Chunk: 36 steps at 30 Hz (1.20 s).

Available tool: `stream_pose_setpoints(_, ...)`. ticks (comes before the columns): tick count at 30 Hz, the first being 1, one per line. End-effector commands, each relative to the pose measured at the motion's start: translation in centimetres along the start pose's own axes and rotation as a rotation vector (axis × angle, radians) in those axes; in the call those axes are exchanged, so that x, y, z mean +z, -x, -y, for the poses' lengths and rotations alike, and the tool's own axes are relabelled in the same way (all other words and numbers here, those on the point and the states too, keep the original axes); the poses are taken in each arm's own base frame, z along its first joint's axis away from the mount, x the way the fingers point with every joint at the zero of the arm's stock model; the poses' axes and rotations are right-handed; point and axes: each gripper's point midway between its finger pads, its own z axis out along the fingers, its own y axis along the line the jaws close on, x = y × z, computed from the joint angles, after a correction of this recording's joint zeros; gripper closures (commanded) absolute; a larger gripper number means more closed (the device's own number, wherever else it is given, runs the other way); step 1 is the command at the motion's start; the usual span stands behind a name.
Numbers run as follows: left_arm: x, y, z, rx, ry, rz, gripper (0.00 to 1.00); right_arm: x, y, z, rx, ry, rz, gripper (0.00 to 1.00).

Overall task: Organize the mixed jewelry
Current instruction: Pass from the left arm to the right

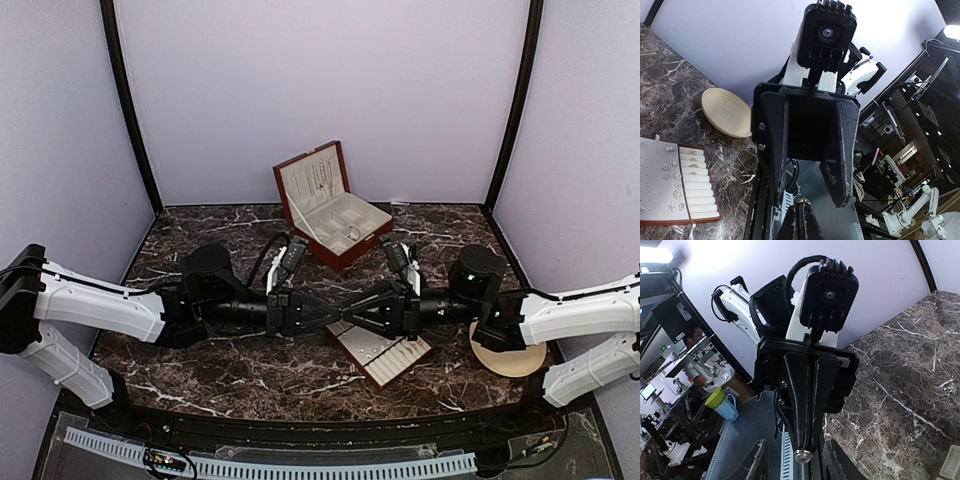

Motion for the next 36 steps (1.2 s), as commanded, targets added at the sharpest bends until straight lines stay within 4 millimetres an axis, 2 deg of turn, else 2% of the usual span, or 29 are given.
stream_pose_setpoints(1,-0.4,0.9,1.5,0.031,-0.039,0.036,1.00,0.3,1.3,-1.1,-0.036,0.041,0.044,0.65)
stream_pose_setpoints(7,-0.5,1.1,1.6,0.035,-0.035,0.047,1.00,0.5,1.0,-1.0,-0.026,0.043,0.035,0.74)
stream_pose_setpoints(18,-0.6,1.2,1.6,0.039,-0.035,0.056,1.00,0.4,0.7,-0.4,-0.014,0.017,0.039,0.77)
stream_pose_setpoints(28,-0.6,1.3,1.4,0.035,-0.023,0.061,1.00,0.3,0.9,-0.5,-0.016,0.017,0.050,0.90)
stream_pose_setpoints(36,-0.7,1.2,0.7,0.025,0.013,0.071,1.00,0.1,1.2,0.1,0.011,-0.019,0.073,0.94)
